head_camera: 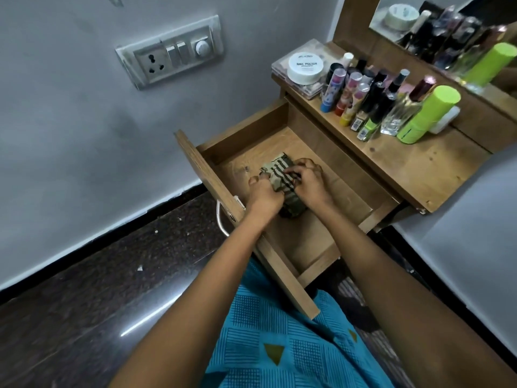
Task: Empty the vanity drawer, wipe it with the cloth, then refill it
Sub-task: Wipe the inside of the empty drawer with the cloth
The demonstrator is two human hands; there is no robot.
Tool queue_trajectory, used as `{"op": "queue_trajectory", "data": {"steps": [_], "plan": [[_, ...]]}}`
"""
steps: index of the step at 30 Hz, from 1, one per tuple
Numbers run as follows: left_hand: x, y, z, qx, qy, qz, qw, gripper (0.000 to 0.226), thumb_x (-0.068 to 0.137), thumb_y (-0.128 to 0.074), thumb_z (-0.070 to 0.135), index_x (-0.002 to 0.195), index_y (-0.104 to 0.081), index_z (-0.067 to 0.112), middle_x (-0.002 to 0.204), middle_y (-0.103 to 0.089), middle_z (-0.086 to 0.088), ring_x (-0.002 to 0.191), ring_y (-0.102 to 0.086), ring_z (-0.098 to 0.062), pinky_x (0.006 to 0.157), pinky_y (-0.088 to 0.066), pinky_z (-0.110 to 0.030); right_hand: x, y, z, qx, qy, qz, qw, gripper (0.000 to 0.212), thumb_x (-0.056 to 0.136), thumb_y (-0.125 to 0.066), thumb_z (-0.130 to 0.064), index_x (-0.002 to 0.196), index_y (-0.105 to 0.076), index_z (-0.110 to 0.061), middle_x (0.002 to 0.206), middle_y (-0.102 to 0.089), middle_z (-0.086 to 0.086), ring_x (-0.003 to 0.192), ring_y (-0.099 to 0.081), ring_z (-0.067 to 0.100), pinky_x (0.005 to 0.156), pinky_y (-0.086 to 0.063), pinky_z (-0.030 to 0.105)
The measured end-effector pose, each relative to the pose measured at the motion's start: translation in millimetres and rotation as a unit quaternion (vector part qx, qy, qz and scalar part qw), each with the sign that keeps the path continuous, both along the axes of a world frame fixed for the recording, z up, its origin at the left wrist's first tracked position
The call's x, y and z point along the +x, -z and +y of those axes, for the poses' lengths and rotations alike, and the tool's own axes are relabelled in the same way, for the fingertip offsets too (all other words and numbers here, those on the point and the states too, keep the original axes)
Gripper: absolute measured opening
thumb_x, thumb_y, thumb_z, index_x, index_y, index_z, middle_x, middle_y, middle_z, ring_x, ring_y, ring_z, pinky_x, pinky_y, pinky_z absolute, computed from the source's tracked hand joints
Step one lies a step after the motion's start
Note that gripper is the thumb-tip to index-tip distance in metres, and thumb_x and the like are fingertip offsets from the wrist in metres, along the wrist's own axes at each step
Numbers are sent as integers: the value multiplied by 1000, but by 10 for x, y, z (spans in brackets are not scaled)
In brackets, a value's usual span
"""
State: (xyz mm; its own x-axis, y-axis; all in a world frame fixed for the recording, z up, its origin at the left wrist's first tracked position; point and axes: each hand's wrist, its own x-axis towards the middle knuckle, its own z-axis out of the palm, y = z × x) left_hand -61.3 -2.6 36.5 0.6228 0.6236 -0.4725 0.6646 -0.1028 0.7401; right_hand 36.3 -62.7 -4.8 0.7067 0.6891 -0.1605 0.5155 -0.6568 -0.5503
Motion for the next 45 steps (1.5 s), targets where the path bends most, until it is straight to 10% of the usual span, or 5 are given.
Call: {"op": "queue_trajectory", "data": {"steps": [4, 9, 13, 22, 45], "plan": [[-93, -153, 26, 184, 9, -32, 982, 39, 91, -52, 13, 129, -47, 12, 137, -45, -11, 125, -45, -28, 108, -37, -41, -86, 42, 6, -8, -72, -63, 995, 40, 93, -47, -20, 133, -45, -13, 148, -29, 10, 137, -23, 27, 113, -15, 31], [-266, -127, 269, 386, -25, 37, 921, 58, 94, -44, 19, 145, -18, 8, 156, -7, -12, 145, 3, -27, 113, 10, -38, -260, 189, 44, -116, -194, -76, 971, 69, 96, -36, -41, 146, -1, -9, 156, 4, 9, 144, 7, 20, 115, 7, 31], [-343, -65, 509, 367, -84, 91, 922, 69, 92, -37, 8, 144, 8, 1, 154, 16, -16, 142, 18, -27, 111, 16, -36, -269, 159, -9, -157, -212, -86, 961, 65, 99, -24, -40, 145, 11, -10, 155, 15, 6, 143, 14, 18, 115, 9, 31], [-388, 46, 524, 315, -151, 39, 936, 63, 91, -28, -1, 145, 3, 0, 155, 7, -17, 145, 7, -28, 117, 4, -34, 123, 48, -467, -270, -154, -18, 950, 63, 100, -24, -30, 143, 18, -14, 152, 27, 4, 140, 23, 21, 115, 9, 35], [-392, 148, 540, 332, -165, 11, 929, 62, 91, -29, 2, 146, -1, 3, 156, 3, -13, 145, 3, -24, 116, 2, -29, 558, 346, 623, -89, -130, -114, 981, 58, 99, -30, -32, 147, -2, -15, 157, 3, 1, 144, 4, 15, 115, 4, 30]]}}
